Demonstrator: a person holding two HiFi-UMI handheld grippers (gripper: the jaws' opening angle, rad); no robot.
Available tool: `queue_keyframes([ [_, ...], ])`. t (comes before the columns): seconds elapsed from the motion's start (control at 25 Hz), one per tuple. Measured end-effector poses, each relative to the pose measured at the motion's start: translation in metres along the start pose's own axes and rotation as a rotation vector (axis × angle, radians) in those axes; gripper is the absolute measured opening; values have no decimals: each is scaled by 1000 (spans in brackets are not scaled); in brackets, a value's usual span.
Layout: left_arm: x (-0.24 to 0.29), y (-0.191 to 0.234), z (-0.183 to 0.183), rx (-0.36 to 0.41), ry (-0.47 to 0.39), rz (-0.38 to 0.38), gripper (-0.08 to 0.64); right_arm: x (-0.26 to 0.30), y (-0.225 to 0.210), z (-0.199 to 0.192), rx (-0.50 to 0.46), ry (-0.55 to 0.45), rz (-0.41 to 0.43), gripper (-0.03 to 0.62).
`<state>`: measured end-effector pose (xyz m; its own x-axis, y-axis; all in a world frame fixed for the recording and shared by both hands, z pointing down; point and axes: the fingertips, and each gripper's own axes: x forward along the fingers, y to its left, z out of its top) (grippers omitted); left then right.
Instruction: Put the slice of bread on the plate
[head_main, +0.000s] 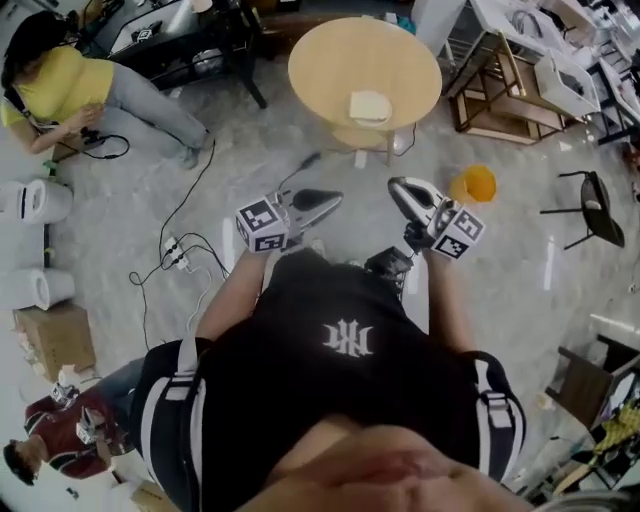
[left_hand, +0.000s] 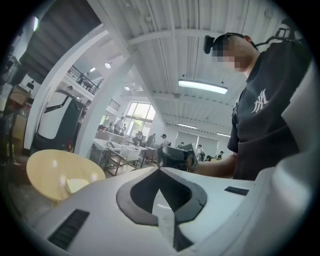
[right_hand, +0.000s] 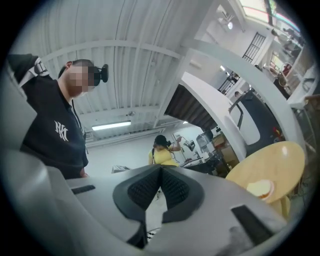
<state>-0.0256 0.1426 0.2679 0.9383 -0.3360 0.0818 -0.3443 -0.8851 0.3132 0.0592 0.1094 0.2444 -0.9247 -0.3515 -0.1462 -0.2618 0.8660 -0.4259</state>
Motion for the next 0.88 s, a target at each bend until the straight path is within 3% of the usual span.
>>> queue_keyframes([
  [0.2,16,-10,18,43,-53,46,8,-37,5,15,-83,-11,101,-2],
  [0.28,13,-18,6,27,-36,48,8,-43,6,6,-87,8,81,-2],
  [0.44,17,-37,-9,-26,-29,13,8,-50,12,-10,-57,35,41,-2],
  [0.64,37,-68,-5,2,29,-92,8,-49,31,11,-20,-5,133,-2],
  [0.88,28,-72,-11,-5,27,-73,8,-25,37,4,-21,20,198,-3],
])
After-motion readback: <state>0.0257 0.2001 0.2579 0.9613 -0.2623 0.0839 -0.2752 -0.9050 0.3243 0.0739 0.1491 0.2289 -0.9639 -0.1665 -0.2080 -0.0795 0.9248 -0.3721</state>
